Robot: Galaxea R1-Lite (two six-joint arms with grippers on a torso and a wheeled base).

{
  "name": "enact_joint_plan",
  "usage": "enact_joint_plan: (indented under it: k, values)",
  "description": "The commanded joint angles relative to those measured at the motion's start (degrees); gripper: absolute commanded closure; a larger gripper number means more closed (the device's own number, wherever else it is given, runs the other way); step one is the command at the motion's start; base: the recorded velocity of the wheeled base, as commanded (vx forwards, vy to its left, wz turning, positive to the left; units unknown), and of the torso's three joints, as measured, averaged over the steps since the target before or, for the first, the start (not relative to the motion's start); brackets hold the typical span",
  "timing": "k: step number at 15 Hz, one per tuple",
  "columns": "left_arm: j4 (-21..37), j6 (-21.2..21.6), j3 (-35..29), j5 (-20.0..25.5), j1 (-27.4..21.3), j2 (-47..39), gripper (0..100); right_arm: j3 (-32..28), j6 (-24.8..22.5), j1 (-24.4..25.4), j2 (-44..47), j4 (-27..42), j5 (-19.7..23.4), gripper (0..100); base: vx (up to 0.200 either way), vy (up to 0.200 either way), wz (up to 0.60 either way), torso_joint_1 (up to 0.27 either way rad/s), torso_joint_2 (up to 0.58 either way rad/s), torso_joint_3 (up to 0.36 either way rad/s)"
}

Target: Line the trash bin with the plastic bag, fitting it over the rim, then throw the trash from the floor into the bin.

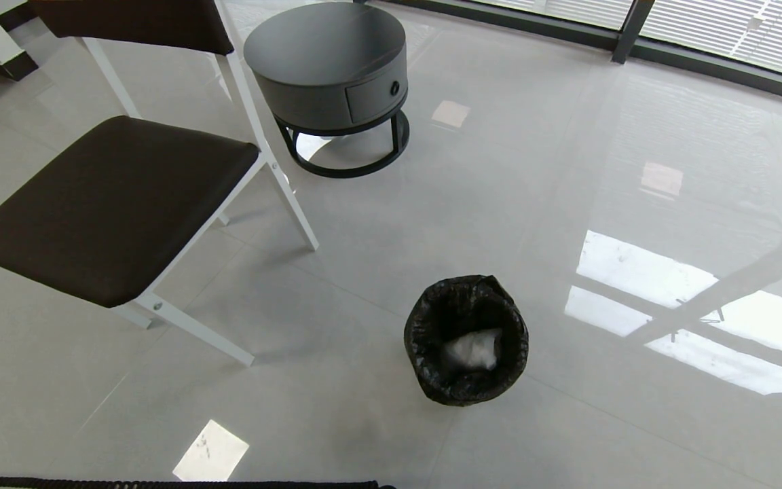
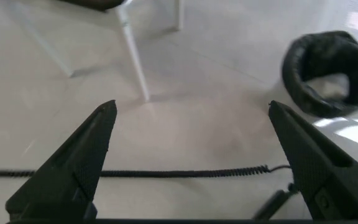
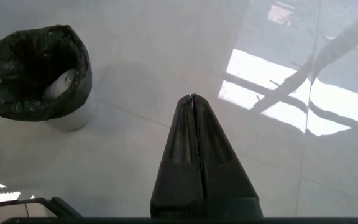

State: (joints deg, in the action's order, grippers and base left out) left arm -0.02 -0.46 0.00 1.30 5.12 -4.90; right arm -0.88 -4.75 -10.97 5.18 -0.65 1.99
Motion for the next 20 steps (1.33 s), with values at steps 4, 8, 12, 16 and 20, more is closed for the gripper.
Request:
enact_joint_plan:
  k: [4, 8, 12, 16, 20]
  values:
    - [0.0, 1.7, 0.0, 1.0, 1.7, 0.0, 0, 0.9, 4.4, 0.6, 0.5, 0.9, 0.0, 100, 0.000, 0.000, 0.00, 0.000, 0.00, 0.000]
    - [0.0, 1.3, 0.0, 1.1, 1.7, 0.0, 0, 0.9, 4.3, 13.6, -0.4, 0.8, -0.3, 100, 0.000, 0.000, 0.00, 0.000, 0.00, 0.000]
    - [0.0, 1.3, 0.0, 1.1, 1.7, 0.0, 0, 0.8, 3.1, 10.5, -4.5, 0.7, -4.4, 100, 0.000, 0.000, 0.00, 0.000, 0.00, 0.000]
    - [0.0, 1.3, 0.0, 1.1, 1.7, 0.0, 0, 0.9, 3.6, 10.7, -5.2, 0.8, -4.3, 100, 0.000, 0.000, 0.00, 0.000, 0.00, 0.000]
    - [0.0, 1.3, 0.0, 1.1, 1.7, 0.0, 0, 0.9, 3.5, 10.7, -5.1, 0.8, -4.2, 100, 0.000, 0.000, 0.00, 0.000, 0.00, 0.000]
